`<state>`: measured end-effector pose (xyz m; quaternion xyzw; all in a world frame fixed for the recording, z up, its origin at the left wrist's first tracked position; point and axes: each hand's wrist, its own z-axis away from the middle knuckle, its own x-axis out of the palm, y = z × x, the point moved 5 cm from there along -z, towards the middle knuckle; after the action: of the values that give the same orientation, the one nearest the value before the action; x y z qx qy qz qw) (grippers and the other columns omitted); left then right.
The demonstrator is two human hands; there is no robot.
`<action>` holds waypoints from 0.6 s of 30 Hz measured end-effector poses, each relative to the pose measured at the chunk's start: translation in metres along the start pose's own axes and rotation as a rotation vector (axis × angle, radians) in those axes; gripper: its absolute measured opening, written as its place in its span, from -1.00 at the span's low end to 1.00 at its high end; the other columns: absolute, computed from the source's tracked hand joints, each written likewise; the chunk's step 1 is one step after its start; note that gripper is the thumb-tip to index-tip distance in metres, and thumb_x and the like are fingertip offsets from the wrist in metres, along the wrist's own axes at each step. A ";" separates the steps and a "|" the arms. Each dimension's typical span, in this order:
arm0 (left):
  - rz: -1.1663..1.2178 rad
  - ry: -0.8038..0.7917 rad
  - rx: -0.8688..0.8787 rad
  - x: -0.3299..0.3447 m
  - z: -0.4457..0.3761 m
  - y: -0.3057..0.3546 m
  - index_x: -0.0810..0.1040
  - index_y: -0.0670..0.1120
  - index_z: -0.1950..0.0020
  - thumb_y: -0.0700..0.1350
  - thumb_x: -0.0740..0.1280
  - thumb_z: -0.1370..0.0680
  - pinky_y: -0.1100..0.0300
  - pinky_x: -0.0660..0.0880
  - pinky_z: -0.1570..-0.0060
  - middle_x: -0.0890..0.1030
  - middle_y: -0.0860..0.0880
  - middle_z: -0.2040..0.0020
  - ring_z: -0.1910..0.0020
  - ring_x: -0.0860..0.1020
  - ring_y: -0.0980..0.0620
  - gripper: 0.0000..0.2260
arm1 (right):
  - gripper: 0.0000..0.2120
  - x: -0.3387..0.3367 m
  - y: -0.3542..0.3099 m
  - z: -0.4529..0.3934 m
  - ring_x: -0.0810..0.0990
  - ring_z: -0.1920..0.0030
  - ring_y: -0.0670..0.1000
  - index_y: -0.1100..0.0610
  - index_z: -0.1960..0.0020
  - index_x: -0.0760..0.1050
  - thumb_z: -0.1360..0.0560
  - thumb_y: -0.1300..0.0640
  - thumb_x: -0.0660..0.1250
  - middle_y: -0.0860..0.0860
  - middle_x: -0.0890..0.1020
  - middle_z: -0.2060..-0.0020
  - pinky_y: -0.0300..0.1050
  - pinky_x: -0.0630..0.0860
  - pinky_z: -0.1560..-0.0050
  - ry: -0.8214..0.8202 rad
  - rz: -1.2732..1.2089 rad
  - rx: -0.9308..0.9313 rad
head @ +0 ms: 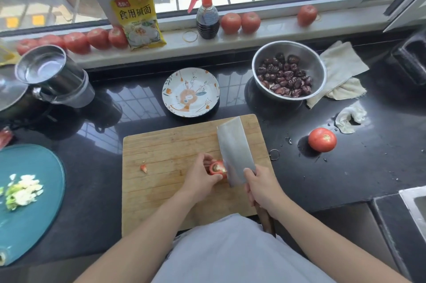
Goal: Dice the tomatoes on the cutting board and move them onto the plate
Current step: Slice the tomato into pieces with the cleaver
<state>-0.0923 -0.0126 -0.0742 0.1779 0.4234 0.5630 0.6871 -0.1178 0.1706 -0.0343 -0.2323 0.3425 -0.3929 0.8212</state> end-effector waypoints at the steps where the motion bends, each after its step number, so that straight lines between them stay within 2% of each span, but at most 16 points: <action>1: 0.009 0.000 0.000 0.000 0.000 0.000 0.46 0.02 -0.27 -0.24 0.56 -0.50 0.39 0.44 0.13 0.61 0.05 -0.20 -0.14 0.61 0.09 -0.55 | -0.75 -0.001 0.004 0.003 0.40 0.60 0.04 0.23 0.24 0.42 -0.54 0.17 0.10 0.03 0.45 0.58 -0.26 0.27 0.59 -0.001 -0.011 0.008; 6: 0.008 -0.013 0.018 0.001 -0.002 -0.002 0.46 0.03 -0.23 -0.23 0.57 -0.48 0.34 0.48 0.03 0.62 0.03 -0.18 -0.12 0.61 0.10 -0.56 | -0.75 0.003 0.014 0.005 0.40 0.58 0.06 0.25 0.23 0.43 -0.55 0.16 0.12 0.05 0.46 0.56 -0.25 0.28 0.59 0.010 -0.045 0.040; 12: -0.015 -0.020 0.031 0.001 -0.001 0.000 0.47 0.03 -0.21 -0.22 0.59 -0.46 0.34 0.47 0.07 0.61 0.06 -0.13 -0.10 0.62 0.10 -0.56 | -0.74 0.004 0.014 -0.004 0.42 0.56 0.09 0.23 0.24 0.43 -0.53 0.14 0.09 0.12 0.48 0.51 -0.16 0.35 0.53 0.010 -0.055 0.049; 15: -0.022 -0.015 0.039 0.000 -0.001 -0.001 0.47 0.05 -0.17 -0.23 0.59 -0.46 0.29 0.51 0.02 0.62 0.03 -0.14 -0.10 0.62 0.06 -0.58 | -0.76 0.008 0.021 0.000 0.40 0.57 0.08 0.30 0.14 0.43 -0.55 0.16 0.10 0.09 0.49 0.49 -0.17 0.33 0.56 0.008 -0.088 0.070; 18: -0.046 -0.027 0.037 -0.001 -0.001 0.003 0.47 0.05 -0.19 -0.19 0.58 -0.48 0.33 0.48 0.09 0.61 0.06 -0.13 -0.11 0.61 0.07 -0.59 | -0.75 0.010 0.011 -0.010 0.42 0.56 0.06 0.33 0.07 0.44 -0.54 0.15 0.11 0.07 0.51 0.49 -0.17 0.33 0.54 0.035 -0.084 0.058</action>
<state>-0.0945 -0.0128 -0.0724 0.1884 0.4284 0.5366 0.7021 -0.1148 0.1682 -0.0518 -0.2156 0.3350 -0.4410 0.8043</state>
